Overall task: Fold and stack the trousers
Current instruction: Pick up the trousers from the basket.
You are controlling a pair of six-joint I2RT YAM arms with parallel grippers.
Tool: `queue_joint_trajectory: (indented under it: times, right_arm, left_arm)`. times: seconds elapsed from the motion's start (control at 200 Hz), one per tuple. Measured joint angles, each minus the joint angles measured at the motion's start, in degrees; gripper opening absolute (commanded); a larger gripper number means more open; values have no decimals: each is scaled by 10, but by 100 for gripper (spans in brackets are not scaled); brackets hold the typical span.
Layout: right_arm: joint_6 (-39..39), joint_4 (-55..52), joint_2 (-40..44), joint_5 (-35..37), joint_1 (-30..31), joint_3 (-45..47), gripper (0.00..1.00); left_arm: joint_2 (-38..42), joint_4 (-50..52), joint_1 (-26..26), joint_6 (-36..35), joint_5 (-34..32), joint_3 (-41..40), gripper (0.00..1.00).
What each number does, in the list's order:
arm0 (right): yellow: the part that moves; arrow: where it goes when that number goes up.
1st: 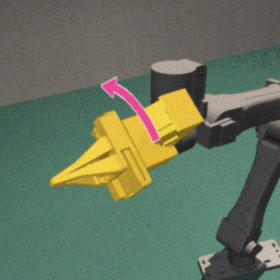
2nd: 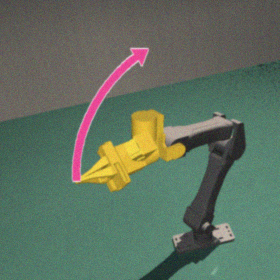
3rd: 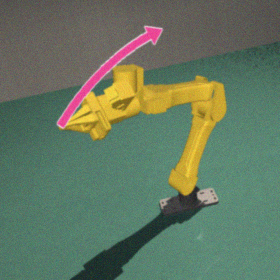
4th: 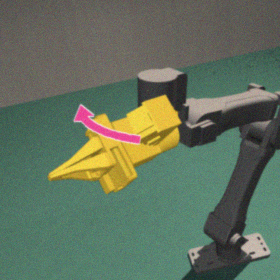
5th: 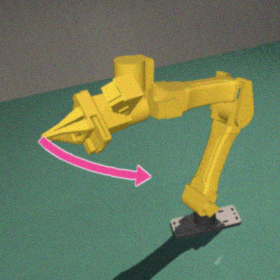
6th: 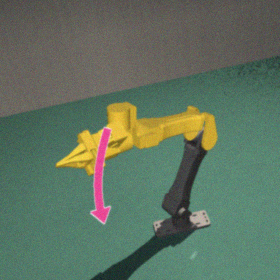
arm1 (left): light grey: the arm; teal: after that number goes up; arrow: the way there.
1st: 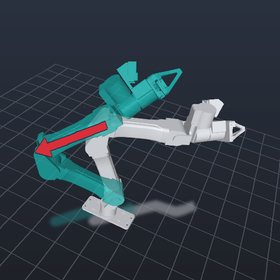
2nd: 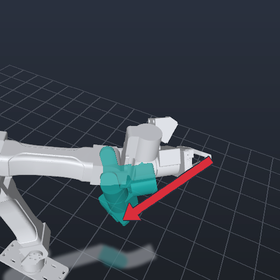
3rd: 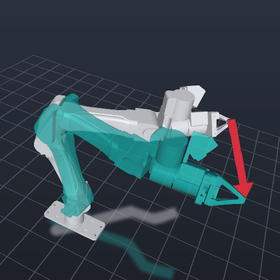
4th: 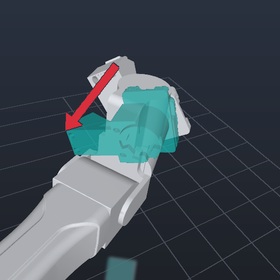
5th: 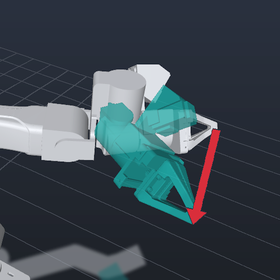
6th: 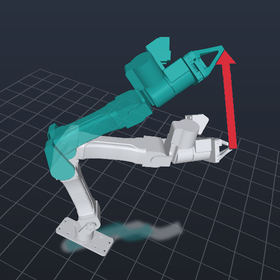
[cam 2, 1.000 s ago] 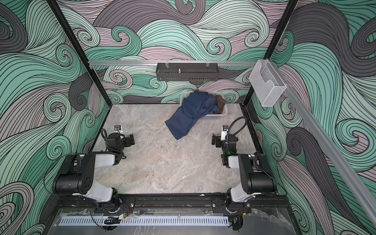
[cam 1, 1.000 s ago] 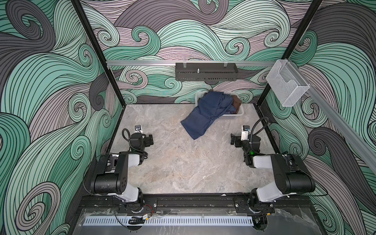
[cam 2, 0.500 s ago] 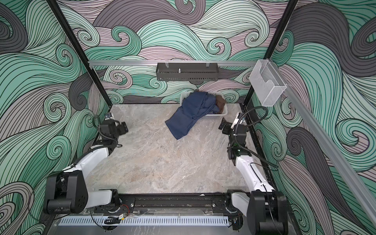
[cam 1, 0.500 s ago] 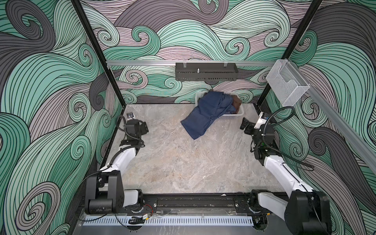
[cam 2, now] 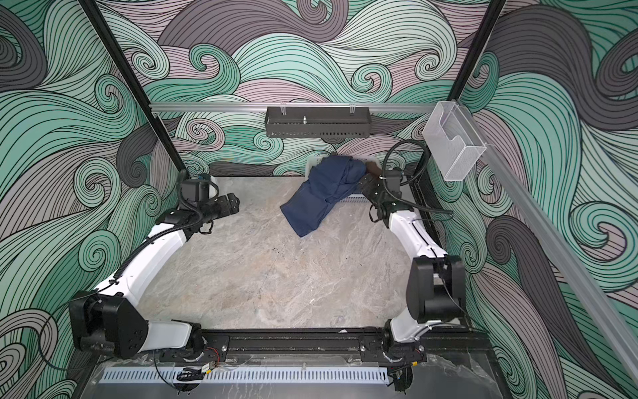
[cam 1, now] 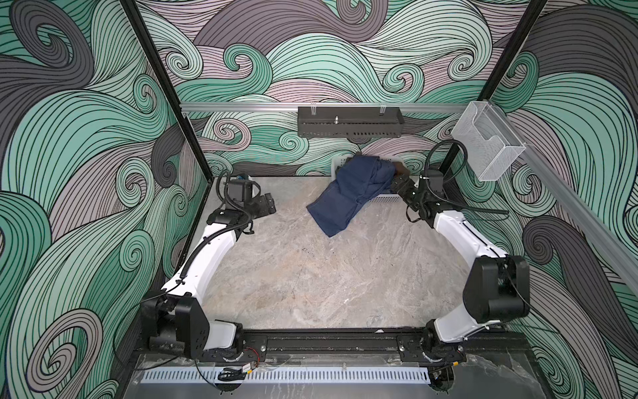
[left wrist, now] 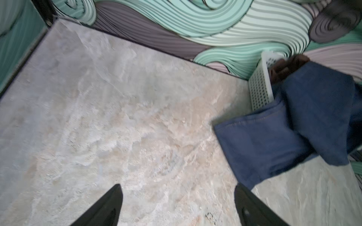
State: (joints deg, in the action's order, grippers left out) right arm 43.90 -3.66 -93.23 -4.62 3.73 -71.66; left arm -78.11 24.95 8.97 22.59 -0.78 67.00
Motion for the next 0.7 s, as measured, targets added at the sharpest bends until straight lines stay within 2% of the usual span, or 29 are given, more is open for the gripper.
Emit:
queue_joint_trajectory:
  times: [0.385, 0.55, 0.7]
  right_arm:
    - [0, -82, -198, -29, -1, -222, 99]
    - [-7, -123, -247, -36, -4, -285, 99]
    - [-13, -171, -278, -43, -5, -323, 100]
  left_arm:
    - [-47, 26, 23, 0, 14, 42, 93]
    - [-87, 33, 37, 0, 23, 65, 93]
    - [-92, 41, 41, 0, 27, 66, 93]
